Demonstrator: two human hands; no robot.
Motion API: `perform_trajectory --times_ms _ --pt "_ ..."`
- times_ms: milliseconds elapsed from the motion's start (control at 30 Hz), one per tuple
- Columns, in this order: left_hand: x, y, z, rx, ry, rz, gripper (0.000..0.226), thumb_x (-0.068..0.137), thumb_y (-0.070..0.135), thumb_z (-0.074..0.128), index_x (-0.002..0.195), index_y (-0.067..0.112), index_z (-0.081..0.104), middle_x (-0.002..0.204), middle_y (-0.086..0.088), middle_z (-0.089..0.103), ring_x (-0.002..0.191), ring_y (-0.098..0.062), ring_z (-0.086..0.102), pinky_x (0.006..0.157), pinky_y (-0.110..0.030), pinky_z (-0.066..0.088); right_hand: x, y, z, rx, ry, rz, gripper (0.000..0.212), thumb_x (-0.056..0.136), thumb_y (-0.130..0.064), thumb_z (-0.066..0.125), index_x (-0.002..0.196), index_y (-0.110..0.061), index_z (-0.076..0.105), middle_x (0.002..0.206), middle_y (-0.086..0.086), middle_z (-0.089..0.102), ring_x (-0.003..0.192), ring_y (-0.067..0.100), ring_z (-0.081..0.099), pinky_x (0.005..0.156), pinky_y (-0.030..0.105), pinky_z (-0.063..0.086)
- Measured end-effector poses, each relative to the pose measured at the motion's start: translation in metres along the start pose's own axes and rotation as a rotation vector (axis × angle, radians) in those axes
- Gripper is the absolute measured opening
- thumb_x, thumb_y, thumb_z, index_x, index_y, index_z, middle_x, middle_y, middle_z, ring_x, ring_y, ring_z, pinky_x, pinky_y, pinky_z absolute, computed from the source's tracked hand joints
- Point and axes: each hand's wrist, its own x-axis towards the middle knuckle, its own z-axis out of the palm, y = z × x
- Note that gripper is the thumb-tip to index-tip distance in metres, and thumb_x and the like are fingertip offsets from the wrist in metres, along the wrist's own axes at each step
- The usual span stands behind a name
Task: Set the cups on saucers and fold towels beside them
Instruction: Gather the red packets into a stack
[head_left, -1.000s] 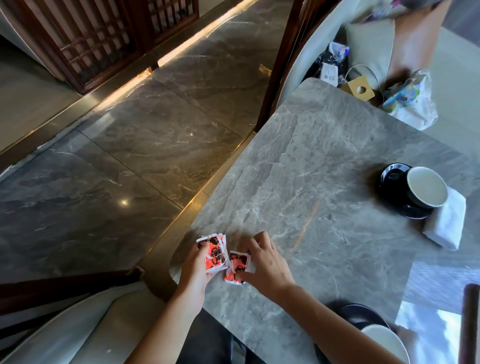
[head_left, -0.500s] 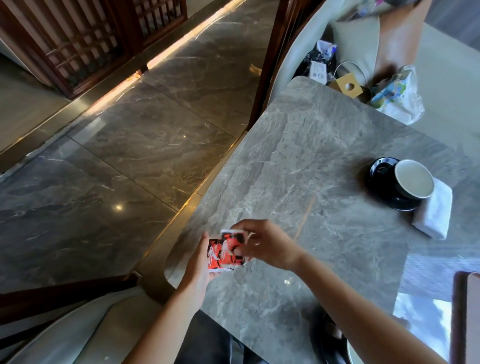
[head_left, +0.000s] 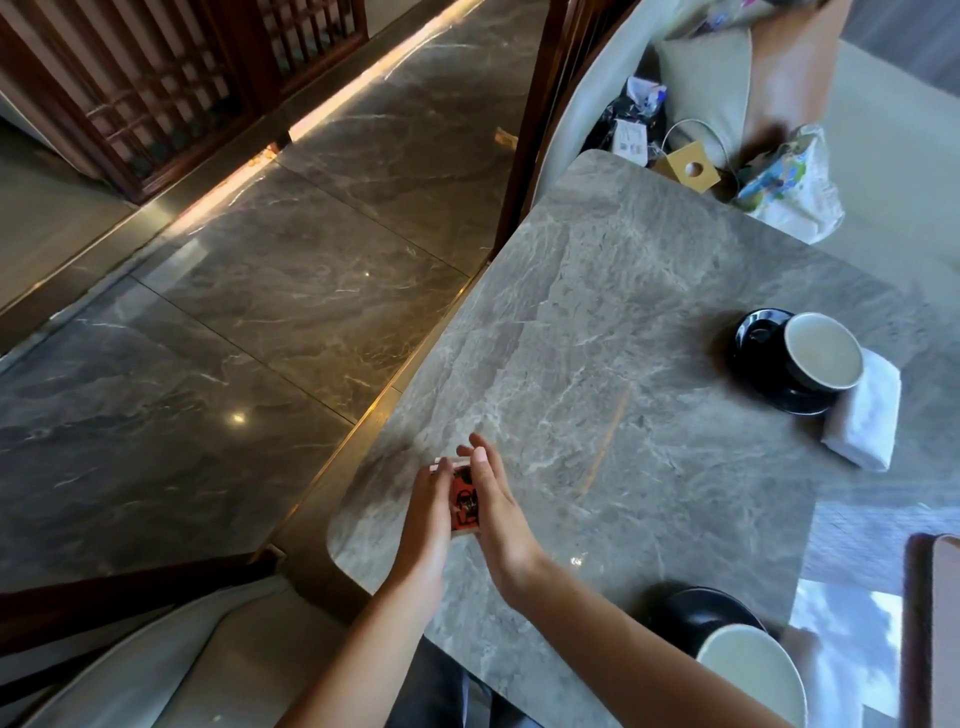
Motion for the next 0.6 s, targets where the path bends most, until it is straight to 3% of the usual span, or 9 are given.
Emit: perform_trajectory --times_ms 100,167,233,333,467,600 --pt "-0.001 0.003 -0.003 0.072 -0.073 0.006 0.026 0.094 0.038 0.045 0.109 0.024 0.062 0.105 -0.002 0.069 0.097 -0.017 0.066 0.083 -0.039 0.055 0.003 -0.002 -0.004 -0.014 -0.03 0.0 0.074 0.076 -0.07 0.039 0.143 -0.042 0.026 0.151 -0.007 0.033 0.136 0.012 0.035 0.115 0.039 0.026" --pt "0.0 0.005 -0.007 0.06 -0.167 -0.02 0.024 0.093 0.039 0.05 0.105 0.027 0.067 0.101 -0.001 0.073 0.094 -0.017 0.07 0.078 -0.039 0.058 0.003 -0.007 -0.017 -0.108 -0.055 -0.064 0.08 0.076 -0.067 0.049 0.146 -0.038 0.023 0.153 -0.008 0.028 0.137 0.008 0.03 0.109 0.031 0.029" --pt "-0.001 0.006 -0.009 0.034 -0.186 -0.054 0.022 0.091 0.037 0.052 0.099 0.027 0.069 0.098 0.0 0.074 0.091 -0.015 0.071 0.068 -0.031 0.057 0.002 -0.012 -0.032 -0.319 -0.085 -0.203 0.087 0.073 -0.059 0.064 0.146 -0.033 0.023 0.151 -0.011 0.028 0.139 0.003 0.026 0.109 0.025 0.03" --pt "-0.002 0.006 -0.006 0.034 -0.168 -0.077 0.021 0.093 0.032 0.051 0.106 0.026 0.065 0.103 -0.001 0.071 0.098 -0.014 0.067 0.068 -0.028 0.054 0.0 -0.019 -0.051 -0.766 -0.147 -0.412 0.097 0.067 -0.048 0.08 0.145 -0.028 0.026 0.148 -0.011 0.031 0.137 0.0 0.027 0.111 0.019 0.028" --pt "-0.009 0.01 0.012 0.089 -0.179 -0.086 0.019 0.093 0.027 0.051 0.108 0.021 0.06 0.1 -0.006 0.069 0.092 -0.017 0.067 0.063 -0.028 0.054 -0.005 -0.017 -0.066 -1.141 -0.1 -0.51 0.09 0.072 -0.043 0.077 0.145 -0.026 0.025 0.144 -0.006 0.036 0.133 0.011 0.035 0.103 0.03 0.044" --pt "-0.017 0.012 0.035 0.224 -0.241 -0.055 0.021 0.094 0.027 0.049 0.11 0.018 0.058 0.103 -0.007 0.069 0.094 -0.017 0.066 0.076 -0.033 0.054 -0.012 -0.012 -0.079 -1.219 0.039 -0.549 0.077 0.081 -0.039 0.07 0.144 -0.02 0.03 0.14 -0.002 0.042 0.129 0.016 0.041 0.098 0.033 0.047"
